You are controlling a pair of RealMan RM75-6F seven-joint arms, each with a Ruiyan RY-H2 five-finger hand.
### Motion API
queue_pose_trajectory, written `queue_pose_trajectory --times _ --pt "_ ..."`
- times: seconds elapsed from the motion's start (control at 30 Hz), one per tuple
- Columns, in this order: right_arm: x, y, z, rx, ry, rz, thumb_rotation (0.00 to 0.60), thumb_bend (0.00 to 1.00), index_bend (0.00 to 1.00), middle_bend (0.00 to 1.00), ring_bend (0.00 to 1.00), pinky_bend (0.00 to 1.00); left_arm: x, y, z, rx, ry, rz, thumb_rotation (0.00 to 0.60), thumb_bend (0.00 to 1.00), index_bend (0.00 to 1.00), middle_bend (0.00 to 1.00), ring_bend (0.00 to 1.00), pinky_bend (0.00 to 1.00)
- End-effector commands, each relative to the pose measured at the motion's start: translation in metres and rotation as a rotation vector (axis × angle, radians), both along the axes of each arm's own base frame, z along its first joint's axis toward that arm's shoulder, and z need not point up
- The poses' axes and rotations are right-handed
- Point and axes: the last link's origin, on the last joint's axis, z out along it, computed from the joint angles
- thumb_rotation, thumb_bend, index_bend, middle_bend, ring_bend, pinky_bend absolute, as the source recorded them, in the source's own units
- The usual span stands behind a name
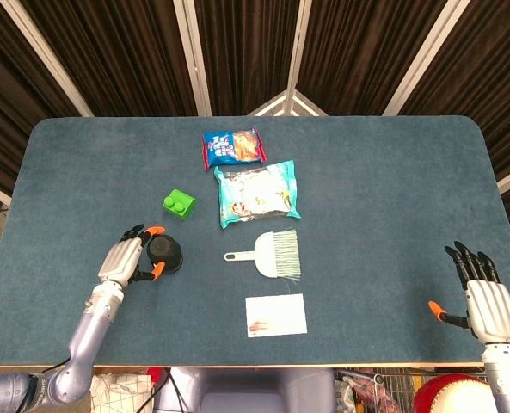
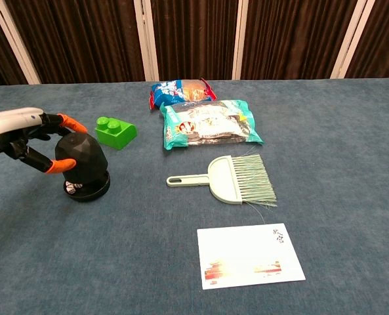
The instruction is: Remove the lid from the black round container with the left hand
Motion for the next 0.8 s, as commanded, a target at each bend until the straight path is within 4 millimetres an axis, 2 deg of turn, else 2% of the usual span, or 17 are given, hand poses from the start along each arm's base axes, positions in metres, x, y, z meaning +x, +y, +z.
queue_pose_trajectory --times 0.03,0.23,0.5,0.8 --pt "0.0 0.002 0.001 0.0 0.001 -0.001 0.6 0.22 0.1 0.05 0.11 0.04 0.006 0.0 0.007 0.019 -0.031 -0.013 0.6 0.7 0.2 0.32 0.0 0.0" --pt "0.0 0.003 0.002 -0.001 0.002 0.001 0.6 0.22 0.1 0.05 0.11 0.04 0.024 0.003 0.004 0.017 -0.09 -0.049 0.6 0.7 0.21 0.31 0.0 0.0" --pt "-0.002 0.002 0.005 -0.01 -0.005 -0.002 0.6 0.22 0.1 0.05 0.11 0.04 0.047 0.013 -0.017 -0.026 -0.047 -0.098 0.6 0.7 0.21 0.31 0.0 0.0" --pt "-0.003 0.003 0.003 -0.008 -0.007 0.002 0.6 0.22 0.1 0.05 0.11 0.04 0.054 0.018 -0.04 -0.057 0.013 -0.084 0.6 0.69 0.21 0.28 0.0 0.0"
